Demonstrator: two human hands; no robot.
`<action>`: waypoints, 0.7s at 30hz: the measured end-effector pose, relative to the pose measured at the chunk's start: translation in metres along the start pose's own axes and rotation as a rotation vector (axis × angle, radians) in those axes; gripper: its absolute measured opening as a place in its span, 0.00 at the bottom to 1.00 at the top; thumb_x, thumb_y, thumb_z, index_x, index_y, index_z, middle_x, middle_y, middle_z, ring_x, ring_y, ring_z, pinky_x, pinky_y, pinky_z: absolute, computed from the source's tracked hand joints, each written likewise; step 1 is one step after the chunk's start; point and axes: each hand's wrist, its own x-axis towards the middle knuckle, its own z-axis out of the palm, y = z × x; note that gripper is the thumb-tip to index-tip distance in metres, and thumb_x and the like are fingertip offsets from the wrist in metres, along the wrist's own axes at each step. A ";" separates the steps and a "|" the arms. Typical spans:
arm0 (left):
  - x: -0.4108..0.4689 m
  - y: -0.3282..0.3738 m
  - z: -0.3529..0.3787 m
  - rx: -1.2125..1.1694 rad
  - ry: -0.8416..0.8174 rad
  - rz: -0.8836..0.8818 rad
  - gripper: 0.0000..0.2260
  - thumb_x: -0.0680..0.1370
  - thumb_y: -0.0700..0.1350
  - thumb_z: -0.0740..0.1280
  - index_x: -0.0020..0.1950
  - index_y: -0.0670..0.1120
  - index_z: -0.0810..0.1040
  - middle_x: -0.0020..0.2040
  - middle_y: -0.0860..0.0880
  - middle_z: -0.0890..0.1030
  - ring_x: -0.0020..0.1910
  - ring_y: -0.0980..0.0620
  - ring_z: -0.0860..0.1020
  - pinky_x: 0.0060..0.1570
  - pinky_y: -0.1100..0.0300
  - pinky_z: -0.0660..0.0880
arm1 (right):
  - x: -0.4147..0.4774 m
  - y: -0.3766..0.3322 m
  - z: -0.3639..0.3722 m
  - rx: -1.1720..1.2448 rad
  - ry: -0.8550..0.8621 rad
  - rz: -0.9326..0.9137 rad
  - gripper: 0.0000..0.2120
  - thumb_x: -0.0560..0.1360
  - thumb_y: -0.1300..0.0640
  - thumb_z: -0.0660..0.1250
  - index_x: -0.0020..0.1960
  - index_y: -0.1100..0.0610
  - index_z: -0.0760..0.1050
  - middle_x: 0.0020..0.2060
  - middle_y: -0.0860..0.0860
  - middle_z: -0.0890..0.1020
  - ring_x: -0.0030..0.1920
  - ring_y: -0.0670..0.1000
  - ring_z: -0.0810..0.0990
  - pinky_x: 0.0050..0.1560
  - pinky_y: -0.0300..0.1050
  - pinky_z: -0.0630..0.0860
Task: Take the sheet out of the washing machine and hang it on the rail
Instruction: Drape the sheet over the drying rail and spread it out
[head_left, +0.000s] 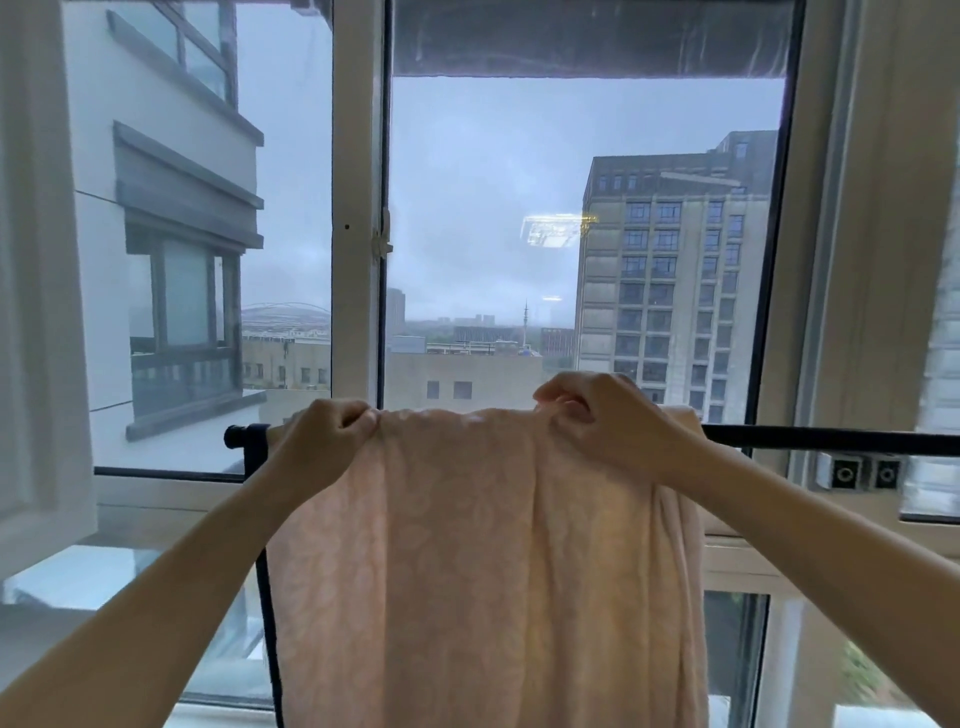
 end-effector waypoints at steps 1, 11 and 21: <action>0.001 -0.001 -0.002 -0.010 -0.007 -0.006 0.11 0.80 0.45 0.61 0.41 0.54 0.79 0.34 0.51 0.81 0.35 0.45 0.80 0.37 0.53 0.77 | -0.001 0.001 -0.001 -0.032 -0.002 0.010 0.14 0.76 0.57 0.65 0.61 0.53 0.76 0.51 0.45 0.81 0.50 0.44 0.79 0.50 0.29 0.71; -0.014 0.064 0.008 0.041 0.070 0.207 0.08 0.76 0.50 0.69 0.54 0.55 0.78 0.56 0.57 0.80 0.54 0.58 0.75 0.57 0.53 0.74 | 0.006 -0.006 0.010 -0.166 -0.021 0.009 0.17 0.74 0.44 0.66 0.59 0.50 0.76 0.53 0.47 0.80 0.50 0.48 0.78 0.52 0.46 0.74; -0.008 0.101 0.055 0.148 0.184 0.216 0.06 0.73 0.53 0.69 0.45 0.53 0.82 0.44 0.56 0.83 0.46 0.55 0.80 0.48 0.58 0.75 | 0.020 -0.002 0.022 -0.085 0.133 0.036 0.03 0.75 0.53 0.66 0.45 0.48 0.79 0.44 0.45 0.83 0.46 0.49 0.81 0.49 0.53 0.78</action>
